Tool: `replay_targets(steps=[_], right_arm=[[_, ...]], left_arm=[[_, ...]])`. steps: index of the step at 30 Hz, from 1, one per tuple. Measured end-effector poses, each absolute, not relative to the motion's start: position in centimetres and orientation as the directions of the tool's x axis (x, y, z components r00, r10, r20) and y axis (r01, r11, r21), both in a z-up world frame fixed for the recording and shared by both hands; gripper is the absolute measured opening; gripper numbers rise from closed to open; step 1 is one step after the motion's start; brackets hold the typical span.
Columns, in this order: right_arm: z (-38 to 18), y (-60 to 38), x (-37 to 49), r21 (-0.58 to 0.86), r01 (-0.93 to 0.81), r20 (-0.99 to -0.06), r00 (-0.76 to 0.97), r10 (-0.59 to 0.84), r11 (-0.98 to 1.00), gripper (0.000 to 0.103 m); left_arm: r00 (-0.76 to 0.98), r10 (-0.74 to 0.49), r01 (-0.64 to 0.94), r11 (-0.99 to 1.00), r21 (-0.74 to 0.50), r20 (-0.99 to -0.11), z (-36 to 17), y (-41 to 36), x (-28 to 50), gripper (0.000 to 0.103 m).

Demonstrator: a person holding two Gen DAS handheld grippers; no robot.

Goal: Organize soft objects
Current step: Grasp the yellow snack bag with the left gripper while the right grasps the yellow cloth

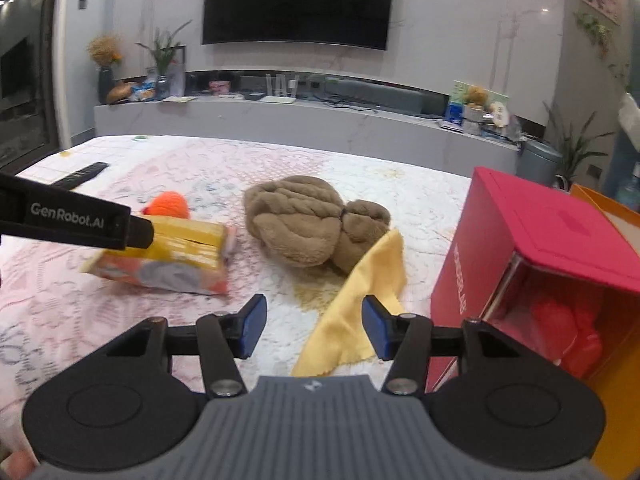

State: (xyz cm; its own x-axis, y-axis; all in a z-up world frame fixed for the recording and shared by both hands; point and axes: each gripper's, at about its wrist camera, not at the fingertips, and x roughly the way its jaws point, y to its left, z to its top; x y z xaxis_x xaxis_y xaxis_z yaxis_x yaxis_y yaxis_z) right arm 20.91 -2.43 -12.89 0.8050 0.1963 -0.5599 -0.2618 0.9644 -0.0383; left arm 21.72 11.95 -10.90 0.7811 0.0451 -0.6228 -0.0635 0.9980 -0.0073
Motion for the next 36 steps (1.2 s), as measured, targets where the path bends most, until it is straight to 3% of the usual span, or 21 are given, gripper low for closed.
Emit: replay_targets(steps=[5,8,12,16,18,19,20,22,24,30,36], right_arm=[[-13.9,-2.9,22.3,0.016,-0.237,-0.584,0.787,0.201,0.971,0.053],[-14.5,-3.0,22.5,0.012,-0.209,-0.580,0.795,0.176,0.978,0.051],[-15.4,-3.0,22.9,0.016,-0.202,-0.602,0.780,0.171,0.979,0.050],[-16.2,-3.2,23.0,0.029,-0.191,-0.614,0.771,0.168,0.981,0.046],[-16.2,-3.2,22.9,0.010,-0.198,-0.612,0.774,0.162,0.980,0.040],[-16.2,-3.2,22.8,0.004,-0.196,-0.610,0.777,0.158,0.981,0.031],[-16.2,-3.1,22.7,-0.009,-0.192,-0.608,0.780,0.147,0.981,0.019],[-16.2,-3.2,22.8,-0.022,-0.192,-0.606,0.783,0.139,0.981,0.009],[-16.2,-3.4,22.8,-0.021,-0.185,-0.607,0.783,0.134,0.983,0.003],[-16.0,-3.5,22.5,-0.012,-0.196,-0.611,0.778,0.148,0.981,0.002],[-15.5,-3.4,21.7,-0.013,-0.220,-0.604,0.780,0.167,0.976,0.002]], left_arm=[[0.754,0.099,-0.093,0.995,0.044,-0.649,-11.8,11.6,22.8,0.088],[0.722,0.119,-0.153,0.988,0.011,-0.682,-12.4,12.7,23.2,0.088],[0.697,0.051,-0.187,0.976,-0.113,-0.715,-13.0,14.0,23.5,0.089],[0.681,0.056,-0.164,0.983,-0.077,-0.730,-13.8,13.2,24.0,0.092],[0.667,0.069,-0.153,0.987,-0.046,-0.741,-14.1,12.6,24.2,0.091],[0.667,0.077,-0.148,0.989,-0.031,-0.741,-14.2,12.4,24.1,0.091],[0.670,0.082,-0.143,0.990,-0.019,-0.738,-14.2,12.2,24.0,0.089],[0.678,0.074,-0.132,0.991,-0.022,-0.731,-14.0,12.1,23.9,0.082],[0.690,0.057,-0.133,0.990,-0.048,-0.722,-13.8,12.3,23.7,0.067],[0.691,0.010,-0.140,0.983,-0.120,-0.723,-13.3,13.0,23.5,0.038],[0.715,-0.006,-0.136,0.979,-0.148,-0.699,-11.9,12.7,22.1,0.029]])
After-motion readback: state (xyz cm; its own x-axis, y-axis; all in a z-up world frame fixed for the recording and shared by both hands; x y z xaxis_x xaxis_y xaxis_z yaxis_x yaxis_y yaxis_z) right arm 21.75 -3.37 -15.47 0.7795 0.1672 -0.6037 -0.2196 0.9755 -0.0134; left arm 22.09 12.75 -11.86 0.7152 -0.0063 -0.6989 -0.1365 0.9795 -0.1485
